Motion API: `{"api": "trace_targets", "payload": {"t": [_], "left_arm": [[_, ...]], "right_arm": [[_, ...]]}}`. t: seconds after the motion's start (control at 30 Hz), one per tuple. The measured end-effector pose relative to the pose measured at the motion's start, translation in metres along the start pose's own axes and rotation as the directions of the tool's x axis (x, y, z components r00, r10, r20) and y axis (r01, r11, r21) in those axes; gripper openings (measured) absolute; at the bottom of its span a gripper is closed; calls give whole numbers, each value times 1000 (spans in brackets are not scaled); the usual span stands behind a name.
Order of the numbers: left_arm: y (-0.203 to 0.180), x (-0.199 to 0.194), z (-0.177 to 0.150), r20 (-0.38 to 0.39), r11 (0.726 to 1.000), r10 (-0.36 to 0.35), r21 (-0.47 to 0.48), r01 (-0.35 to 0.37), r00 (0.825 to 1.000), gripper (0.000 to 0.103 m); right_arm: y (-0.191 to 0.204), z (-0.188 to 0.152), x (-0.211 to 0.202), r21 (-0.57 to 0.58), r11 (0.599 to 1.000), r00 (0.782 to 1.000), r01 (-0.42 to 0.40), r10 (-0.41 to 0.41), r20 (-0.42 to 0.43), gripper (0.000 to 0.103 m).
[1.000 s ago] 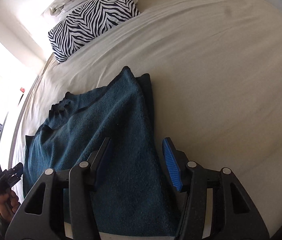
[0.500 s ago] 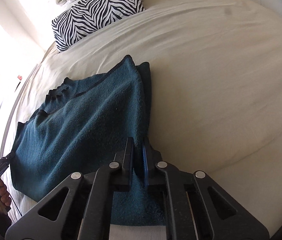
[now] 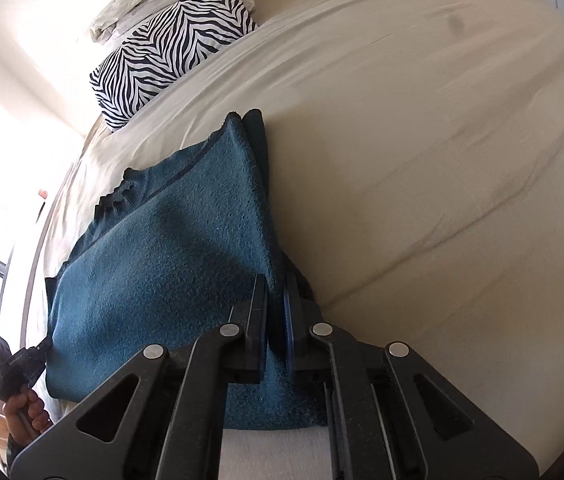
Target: Fold small clothes
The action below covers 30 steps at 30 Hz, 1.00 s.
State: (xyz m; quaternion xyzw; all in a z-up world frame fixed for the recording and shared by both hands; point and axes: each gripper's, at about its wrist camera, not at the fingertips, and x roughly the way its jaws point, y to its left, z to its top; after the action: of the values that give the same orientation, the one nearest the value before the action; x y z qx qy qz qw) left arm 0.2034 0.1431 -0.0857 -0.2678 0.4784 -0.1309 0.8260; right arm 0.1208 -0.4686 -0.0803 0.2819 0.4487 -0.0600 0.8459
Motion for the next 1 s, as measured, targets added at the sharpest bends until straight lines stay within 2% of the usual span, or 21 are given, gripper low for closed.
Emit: {"api": "trace_targets", "payload": {"t": [0.13, 0.23, 0.43, 0.5, 0.63, 0.7, 0.77, 0.83, 0.9, 0.93, 1.0], "left_arm": [[2, 1, 0, -1, 1000, 1, -2, -1, 1000, 17], [4, 1, 0, -5, 1000, 2, -2, -2, 1000, 19], [5, -4, -6, -14, 1000, 8, 3, -8, 1000, 19], [4, -8, -8, -18, 1000, 13, 5, -13, 1000, 19], [5, -11, -13, -26, 1000, 17, -2, -17, 1000, 20], [3, -19, -15, -17, 999, 37, -14, -37, 999, 21], [-4, -35, -16, 30, 995, 99, 7, -99, 995, 23], [-18, -55, -15, 111, 980, 188, 44, -194, 976, 23], [-37, -64, -10, 165, 977, 175, 95, -192, 971, 28], [-51, -62, -7, 168, 974, 156, 137, -180, 973, 33], [-82, -46, 1, 155, 964, 105, 225, -139, 982, 34]], "right_arm": [[-7, -4, 0, 40, 999, 1000, -6, 6, 7, 5], [-9, -4, 7, 30, 1000, 1000, -8, 8, -11, 6], [-15, 2, 5, 71, 995, 998, -66, 67, -16, 12], [-10, 3, -5, 54, 998, 999, -43, 42, 18, 13], [1, 7, -23, 32, 999, 996, 10, -12, 84, 29], [10, 9, -34, 25, 1000, 993, 6, -9, 121, 29], [26, 12, -42, -12, 1000, 990, -21, 23, 140, 29], [46, 14, -43, -49, 995, 987, -84, 90, 137, 29], [67, 14, -33, -71, 983, 979, -172, 178, 98, 29], [79, 13, -22, -75, 972, 972, -221, 226, 58, 29], [102, 8, 2, -62, 953, 955, -297, 297, -12, 29]]}}
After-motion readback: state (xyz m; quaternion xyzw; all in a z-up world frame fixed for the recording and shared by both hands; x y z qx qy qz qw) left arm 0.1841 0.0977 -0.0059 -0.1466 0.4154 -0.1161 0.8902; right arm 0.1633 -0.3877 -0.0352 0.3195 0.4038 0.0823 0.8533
